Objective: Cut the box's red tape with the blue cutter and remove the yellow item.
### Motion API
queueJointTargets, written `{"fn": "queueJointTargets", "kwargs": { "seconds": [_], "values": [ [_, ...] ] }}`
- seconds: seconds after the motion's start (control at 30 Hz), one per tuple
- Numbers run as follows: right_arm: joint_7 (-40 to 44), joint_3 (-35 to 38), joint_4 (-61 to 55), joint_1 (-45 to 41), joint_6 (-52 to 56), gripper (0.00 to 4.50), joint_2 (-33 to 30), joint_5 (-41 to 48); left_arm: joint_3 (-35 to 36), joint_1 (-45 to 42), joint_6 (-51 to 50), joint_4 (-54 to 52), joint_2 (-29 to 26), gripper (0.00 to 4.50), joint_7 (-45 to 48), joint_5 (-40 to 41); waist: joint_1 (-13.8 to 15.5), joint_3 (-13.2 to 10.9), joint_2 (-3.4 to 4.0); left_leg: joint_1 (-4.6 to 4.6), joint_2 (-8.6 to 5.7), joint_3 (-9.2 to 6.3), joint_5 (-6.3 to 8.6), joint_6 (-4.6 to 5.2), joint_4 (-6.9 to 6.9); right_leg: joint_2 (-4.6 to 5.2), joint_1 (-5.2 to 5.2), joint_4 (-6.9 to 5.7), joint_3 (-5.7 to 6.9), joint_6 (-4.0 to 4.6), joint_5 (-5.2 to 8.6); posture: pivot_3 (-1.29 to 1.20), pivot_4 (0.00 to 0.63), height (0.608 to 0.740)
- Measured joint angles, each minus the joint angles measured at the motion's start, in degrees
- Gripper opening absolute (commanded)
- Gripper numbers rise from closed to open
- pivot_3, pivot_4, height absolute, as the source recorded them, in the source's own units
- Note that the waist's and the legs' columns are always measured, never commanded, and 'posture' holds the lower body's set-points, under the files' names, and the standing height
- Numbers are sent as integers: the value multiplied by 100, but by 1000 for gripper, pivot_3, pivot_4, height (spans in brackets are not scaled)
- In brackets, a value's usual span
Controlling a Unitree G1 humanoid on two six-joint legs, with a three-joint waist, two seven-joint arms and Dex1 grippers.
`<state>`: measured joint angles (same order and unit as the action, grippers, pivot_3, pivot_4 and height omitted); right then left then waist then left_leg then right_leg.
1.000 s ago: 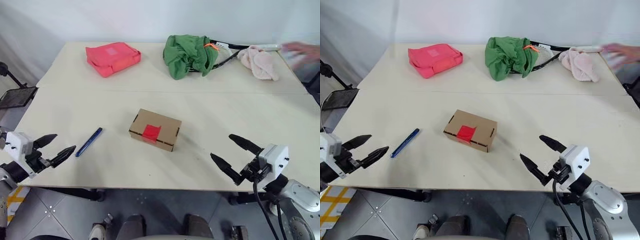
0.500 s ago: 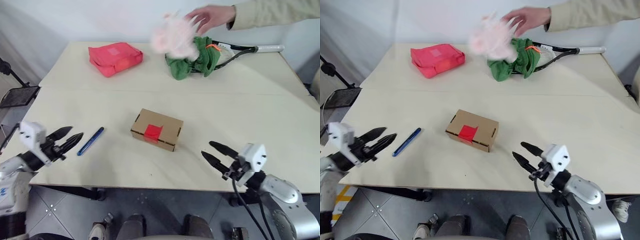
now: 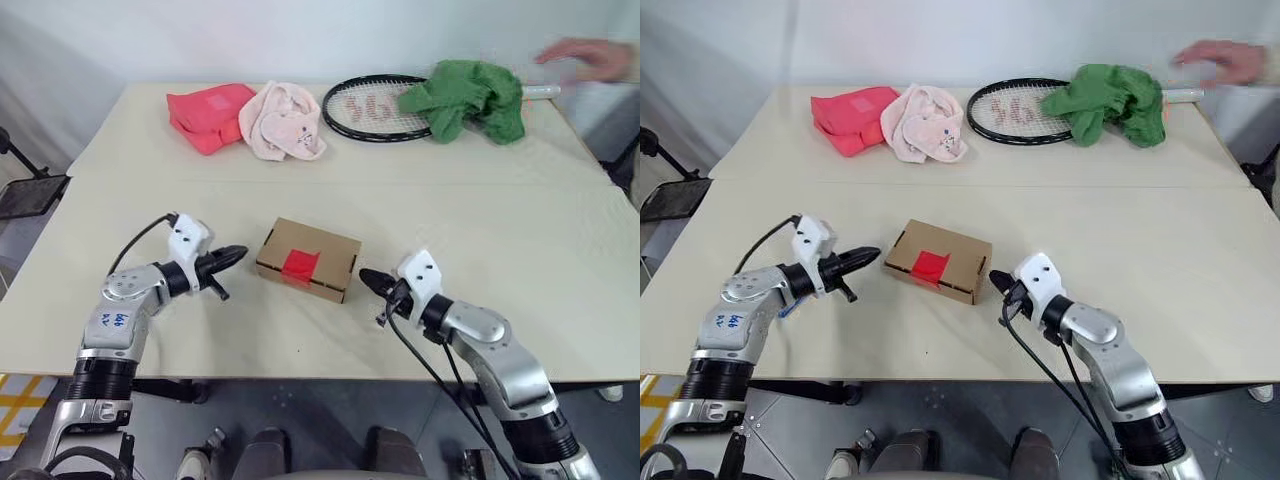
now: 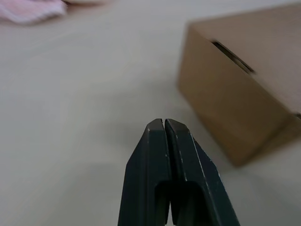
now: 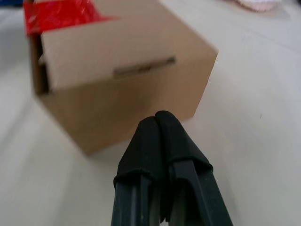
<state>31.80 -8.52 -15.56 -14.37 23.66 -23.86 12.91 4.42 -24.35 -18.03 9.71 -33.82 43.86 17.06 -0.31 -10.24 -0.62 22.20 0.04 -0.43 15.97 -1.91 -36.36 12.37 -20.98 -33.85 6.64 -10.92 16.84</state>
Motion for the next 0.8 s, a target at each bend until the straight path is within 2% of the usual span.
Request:
{"fn": "queueJointTargets", "kwargs": {
  "seconds": [0.2,0.37,0.53,0.63,0.7,0.8],
  "values": [
    [156,-20,887,-795,-28,0,218,-99,-51,561,-649,-887,-25,62,339,400,-35,0,0,-1,2,7,0,0,-7,1,-2,-3,-5,1,-1,0,150,740],
    [163,3,2082,-1640,-579,0,454,-404,-328,1256,-1222,-1806,-44,62,761,823,-68,0,1,0,4,7,0,0,-6,0,-5,-7,-7,1,-1,0,150,740],
    [212,-27,2775,-1993,-1252,0,506,-639,-401,1628,-1818,-2545,-305,62,1052,1292,-87,-1,2,3,4,7,0,0,-5,1,-7,-6,-8,1,-1,0,150,740],
    [272,91,2817,-2017,-1463,0,292,-660,-140,1736,-2142,-2793,-697,62,1201,1608,-109,-2,4,3,5,6,0,0,-4,0,-10,-7,-9,2,-1,0,150,740],
    [412,279,2428,-1755,-1383,0,-25,-573,241,1662,-2396,-2776,-873,62,1293,1977,-81,-4,5,10,4,3,0,0,-5,0,-12,-6,-7,1,-1,0,150,740],
    [628,548,1819,-1289,-927,0,-428,-354,809,1120,-2737,-2641,-995,62,1324,2502,-37,-5,7,9,4,4,1,0,-7,0,-9,-4,-7,1,-1,0,150,740]
  ]
}}
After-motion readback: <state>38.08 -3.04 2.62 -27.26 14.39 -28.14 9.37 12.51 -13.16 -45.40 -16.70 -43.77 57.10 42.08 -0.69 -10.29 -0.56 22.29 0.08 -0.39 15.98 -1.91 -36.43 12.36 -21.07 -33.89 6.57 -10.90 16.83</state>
